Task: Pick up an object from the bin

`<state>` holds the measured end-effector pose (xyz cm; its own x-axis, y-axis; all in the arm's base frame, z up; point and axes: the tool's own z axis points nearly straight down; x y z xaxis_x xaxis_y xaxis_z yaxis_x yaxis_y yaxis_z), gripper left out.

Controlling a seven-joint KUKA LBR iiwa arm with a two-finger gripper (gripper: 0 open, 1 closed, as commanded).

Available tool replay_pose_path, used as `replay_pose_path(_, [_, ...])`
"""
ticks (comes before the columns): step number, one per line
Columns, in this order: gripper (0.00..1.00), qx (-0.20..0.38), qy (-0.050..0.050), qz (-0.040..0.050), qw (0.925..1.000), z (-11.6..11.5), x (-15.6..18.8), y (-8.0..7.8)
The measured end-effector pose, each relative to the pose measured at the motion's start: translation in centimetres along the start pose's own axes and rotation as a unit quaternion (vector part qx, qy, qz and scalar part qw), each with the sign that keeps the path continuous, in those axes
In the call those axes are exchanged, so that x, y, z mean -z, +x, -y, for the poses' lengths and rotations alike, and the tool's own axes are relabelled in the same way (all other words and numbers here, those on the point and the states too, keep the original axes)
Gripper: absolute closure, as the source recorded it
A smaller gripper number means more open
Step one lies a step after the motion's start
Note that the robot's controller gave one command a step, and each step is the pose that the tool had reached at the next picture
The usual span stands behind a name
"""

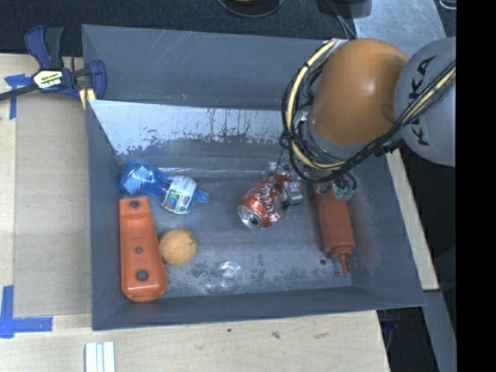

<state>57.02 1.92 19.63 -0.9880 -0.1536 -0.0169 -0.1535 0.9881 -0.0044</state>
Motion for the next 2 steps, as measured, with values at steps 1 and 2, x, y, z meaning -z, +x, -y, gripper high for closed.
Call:
replay_pose_path(1, [1.0,0.0,0.0,0.0,1.0,0.0,0.0,0.0])
replay_pose_path(2, [1.0,0.01,0.0,0.0002,0.9999,0.5,8.0,0.0])
